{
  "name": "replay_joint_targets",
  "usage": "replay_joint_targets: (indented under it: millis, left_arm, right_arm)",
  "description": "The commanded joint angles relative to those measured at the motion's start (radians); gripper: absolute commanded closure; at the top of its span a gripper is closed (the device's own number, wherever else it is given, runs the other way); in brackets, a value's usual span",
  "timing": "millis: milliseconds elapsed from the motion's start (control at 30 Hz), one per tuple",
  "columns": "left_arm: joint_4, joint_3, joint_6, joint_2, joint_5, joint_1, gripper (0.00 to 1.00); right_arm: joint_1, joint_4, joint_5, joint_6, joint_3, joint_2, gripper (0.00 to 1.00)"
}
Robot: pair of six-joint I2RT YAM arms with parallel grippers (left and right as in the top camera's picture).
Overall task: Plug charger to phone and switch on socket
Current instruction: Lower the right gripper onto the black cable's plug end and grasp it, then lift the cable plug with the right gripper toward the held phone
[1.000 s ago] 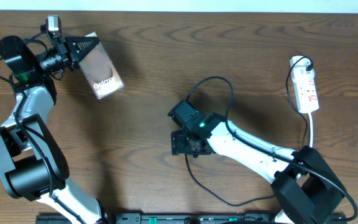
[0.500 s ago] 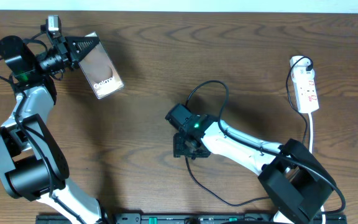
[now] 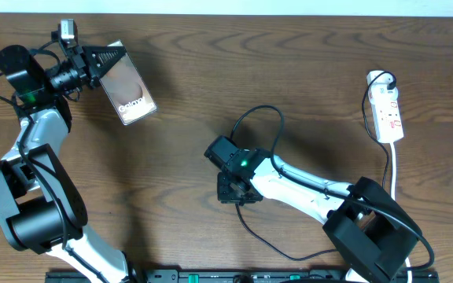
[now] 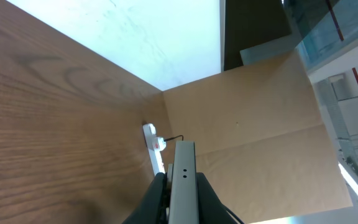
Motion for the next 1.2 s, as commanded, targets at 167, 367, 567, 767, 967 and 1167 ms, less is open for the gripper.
replay_joint_targets:
  millis: [167, 367, 567, 767, 967, 1167]
  left_arm:
    - [0.007, 0.008, 0.01, -0.011, 0.019, -0.001, 0.93]
    - [0.007, 0.008, 0.014, -0.011, 0.019, -0.001, 0.93]
    - [0.007, 0.008, 0.021, -0.011, 0.019, -0.001, 0.93]
    - [0.007, 0.008, 0.021, -0.011, 0.019, -0.001, 0.92]
    - [0.007, 0.008, 0.021, -0.011, 0.019, -0.001, 0.93]
    - [0.006, 0.008, 0.021, -0.011, 0.02, 0.0, 0.93]
  right_arm:
    - [-0.001, -0.003, 0.002, 0.019, 0.01, 0.043, 0.71]
    - [-0.018, -0.003, -0.023, 0.019, 0.011, 0.056, 0.76]
    - [-0.018, -0.004, -0.023, 0.019, 0.012, 0.056, 0.78]
    - [-0.018, -0.007, -0.024, 0.019, 0.014, 0.056, 0.9]
    - [-0.02, -0.019, -0.032, -0.013, 0.041, 0.055, 0.99]
    - [-0.049, 0.036, -0.271, -0.216, 0.12, 0.048, 0.99]
